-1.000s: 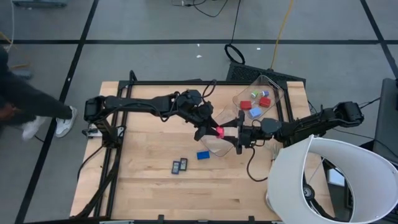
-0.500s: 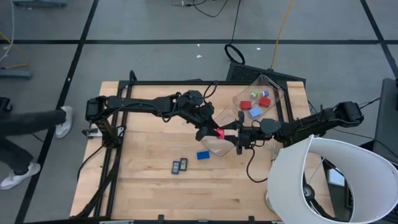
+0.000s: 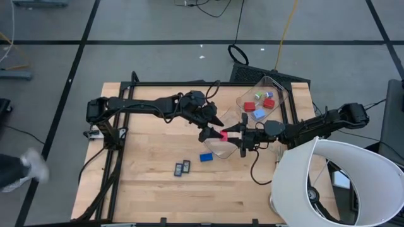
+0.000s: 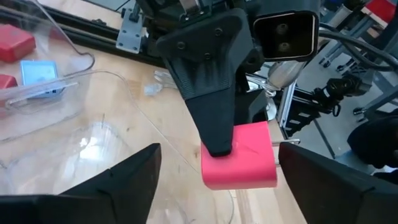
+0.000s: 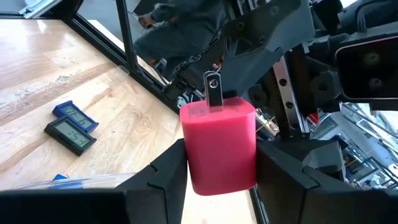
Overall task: Pick & Place Office items
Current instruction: Put the pink charger adapter into the right transparent bin
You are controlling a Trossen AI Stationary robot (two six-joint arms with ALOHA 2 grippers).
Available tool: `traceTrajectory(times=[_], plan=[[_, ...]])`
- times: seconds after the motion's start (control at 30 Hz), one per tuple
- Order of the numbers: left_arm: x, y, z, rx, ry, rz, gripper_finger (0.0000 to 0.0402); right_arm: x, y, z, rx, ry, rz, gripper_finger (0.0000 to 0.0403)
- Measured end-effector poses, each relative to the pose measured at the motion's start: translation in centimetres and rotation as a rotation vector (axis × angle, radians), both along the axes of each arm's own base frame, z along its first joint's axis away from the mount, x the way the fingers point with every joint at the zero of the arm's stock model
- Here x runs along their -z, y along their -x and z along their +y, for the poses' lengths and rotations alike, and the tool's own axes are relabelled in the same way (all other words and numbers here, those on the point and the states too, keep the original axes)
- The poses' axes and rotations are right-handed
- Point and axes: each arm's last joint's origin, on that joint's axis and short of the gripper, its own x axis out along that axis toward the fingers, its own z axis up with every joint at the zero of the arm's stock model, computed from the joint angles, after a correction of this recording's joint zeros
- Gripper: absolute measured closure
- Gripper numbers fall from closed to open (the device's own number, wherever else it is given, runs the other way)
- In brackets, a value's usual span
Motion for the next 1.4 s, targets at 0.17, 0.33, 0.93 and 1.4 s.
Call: traceTrajectory(times=[0.17, 0.33, 0.93, 1.4], plan=[[-0.4, 0.6, 0.9, -0.02, 0.051, 0.027, 0.0054, 0.0, 0.0, 0.0, 0.001, 0.0, 0.002, 0.0255], [-2.5, 3.1, 3.4, -0.083, 0.051, 0.037, 0.0038, 0.1, 0.0, 0.0, 0.006, -0.002, 0.009, 0.0253], [-4.0, 14.9, 2.0, -0.202, -0.329, -0.165, 0.0034, -0.4, 1.3, -1.3, 0.243, -0.225, 0.038, 0.0256], [4.6, 21.3, 0.6, -0.438, -0.313, -0.368, 0.0034, -1.3, 4.0, -5.1, 0.447, -0.528, 0.025, 0.0256]])
